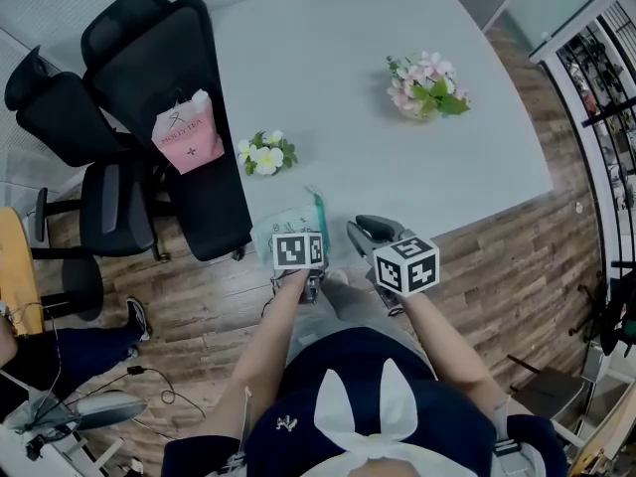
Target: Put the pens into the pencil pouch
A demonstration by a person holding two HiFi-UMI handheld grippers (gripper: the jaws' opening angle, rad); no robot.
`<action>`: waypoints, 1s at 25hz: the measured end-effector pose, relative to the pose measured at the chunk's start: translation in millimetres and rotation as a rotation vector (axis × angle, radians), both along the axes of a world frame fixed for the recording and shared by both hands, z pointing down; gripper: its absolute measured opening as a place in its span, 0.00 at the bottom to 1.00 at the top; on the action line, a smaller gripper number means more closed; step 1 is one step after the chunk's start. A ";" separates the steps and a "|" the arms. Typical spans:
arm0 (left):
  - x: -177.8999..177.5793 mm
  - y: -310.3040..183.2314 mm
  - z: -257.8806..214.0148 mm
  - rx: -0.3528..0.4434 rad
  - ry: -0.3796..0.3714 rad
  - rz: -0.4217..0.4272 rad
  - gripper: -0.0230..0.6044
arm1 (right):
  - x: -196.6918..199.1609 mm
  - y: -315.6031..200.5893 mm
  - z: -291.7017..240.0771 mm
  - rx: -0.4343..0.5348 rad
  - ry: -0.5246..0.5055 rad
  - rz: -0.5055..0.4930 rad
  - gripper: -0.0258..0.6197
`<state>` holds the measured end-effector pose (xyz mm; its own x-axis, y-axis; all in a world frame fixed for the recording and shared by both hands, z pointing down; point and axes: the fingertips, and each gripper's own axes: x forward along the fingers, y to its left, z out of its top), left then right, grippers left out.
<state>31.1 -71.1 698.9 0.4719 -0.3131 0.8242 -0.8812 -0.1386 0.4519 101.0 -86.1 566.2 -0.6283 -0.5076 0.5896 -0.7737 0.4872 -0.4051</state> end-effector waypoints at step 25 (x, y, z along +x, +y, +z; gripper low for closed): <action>-24.4 3.7 -76.1 0.253 0.012 -0.128 0.24 | 1.1 26.3 -6.6 0.090 0.020 -0.035 0.17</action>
<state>6.7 -67.4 622.8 0.4246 -0.5664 0.7063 -0.8935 -0.1362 0.4280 102.1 -59.8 559.7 -0.6348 -0.5374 0.5552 -0.7633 0.5475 -0.3429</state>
